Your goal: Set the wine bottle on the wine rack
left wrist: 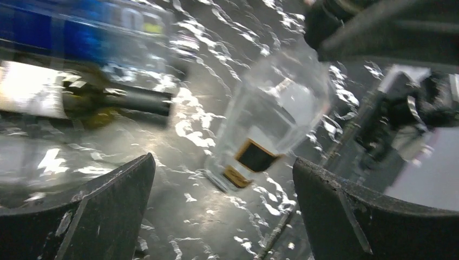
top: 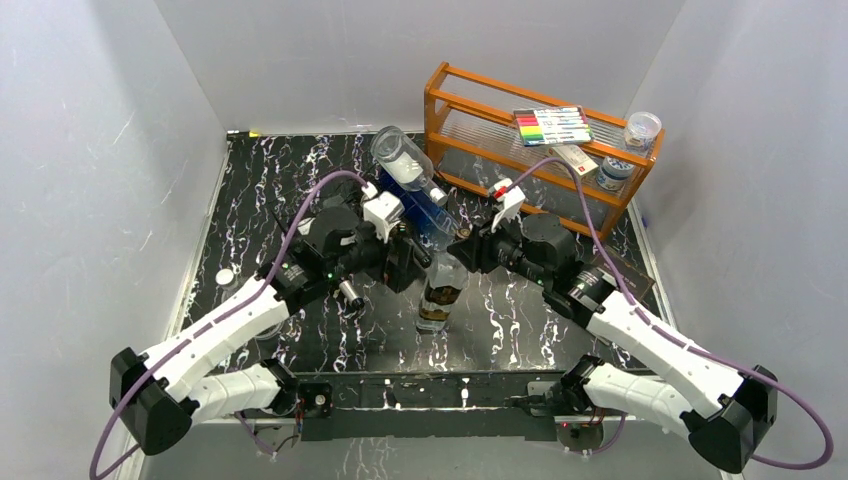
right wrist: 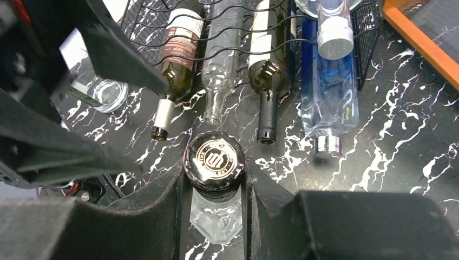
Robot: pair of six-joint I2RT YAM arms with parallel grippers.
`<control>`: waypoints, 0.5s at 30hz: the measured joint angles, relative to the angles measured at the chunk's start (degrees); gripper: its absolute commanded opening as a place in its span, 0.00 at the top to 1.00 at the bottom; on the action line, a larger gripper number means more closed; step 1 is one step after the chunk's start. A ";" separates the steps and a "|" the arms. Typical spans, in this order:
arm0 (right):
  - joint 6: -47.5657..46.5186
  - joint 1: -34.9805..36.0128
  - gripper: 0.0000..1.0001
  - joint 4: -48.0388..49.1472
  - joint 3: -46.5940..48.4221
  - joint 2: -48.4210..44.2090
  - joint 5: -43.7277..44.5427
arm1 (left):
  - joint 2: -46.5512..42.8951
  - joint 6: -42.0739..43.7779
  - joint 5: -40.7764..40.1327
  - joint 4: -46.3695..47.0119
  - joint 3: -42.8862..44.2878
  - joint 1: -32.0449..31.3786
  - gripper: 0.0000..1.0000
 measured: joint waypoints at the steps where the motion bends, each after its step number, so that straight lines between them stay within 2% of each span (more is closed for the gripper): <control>1: -0.35 -0.81 1.00 -0.48 0.00 -0.31 -1.09 | -0.17 -1.03 2.62 1.46 -2.14 0.52 0.02; 3: -1.20 -2.32 1.00 -1.27 0.07 -0.66 -3.58 | -0.37 -3.74 10.27 6.62 -7.58 1.03 0.02; 6: -3.89 -3.54 1.00 -2.95 0.94 -0.74 -8.17 | 0.09 -7.08 17.57 14.88 -12.98 1.03 0.02; 10: -5.68 -3.82 1.00 -4.35 1.57 -0.81 -11.19 | 4.66 -9.51 22.05 30.77 -21.59 1.03 0.04; 15: -5.66 -4.50 1.00 -4.76 1.57 -1.11 -12.41 | 11.28 -8.37 23.98 39.85 -23.87 1.01 0.09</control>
